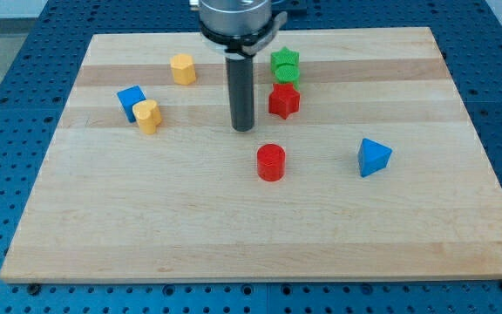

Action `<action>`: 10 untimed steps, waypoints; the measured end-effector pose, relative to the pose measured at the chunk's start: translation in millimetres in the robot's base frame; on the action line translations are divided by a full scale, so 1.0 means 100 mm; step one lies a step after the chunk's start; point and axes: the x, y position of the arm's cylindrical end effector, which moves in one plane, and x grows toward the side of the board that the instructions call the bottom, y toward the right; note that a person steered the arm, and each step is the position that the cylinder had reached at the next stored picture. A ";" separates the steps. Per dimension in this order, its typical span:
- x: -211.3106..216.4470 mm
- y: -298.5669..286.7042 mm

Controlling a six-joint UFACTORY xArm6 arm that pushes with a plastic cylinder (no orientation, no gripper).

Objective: Point your arm at red star

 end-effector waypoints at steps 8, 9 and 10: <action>-0.35 0.06; -0.36 0.12; -0.36 0.19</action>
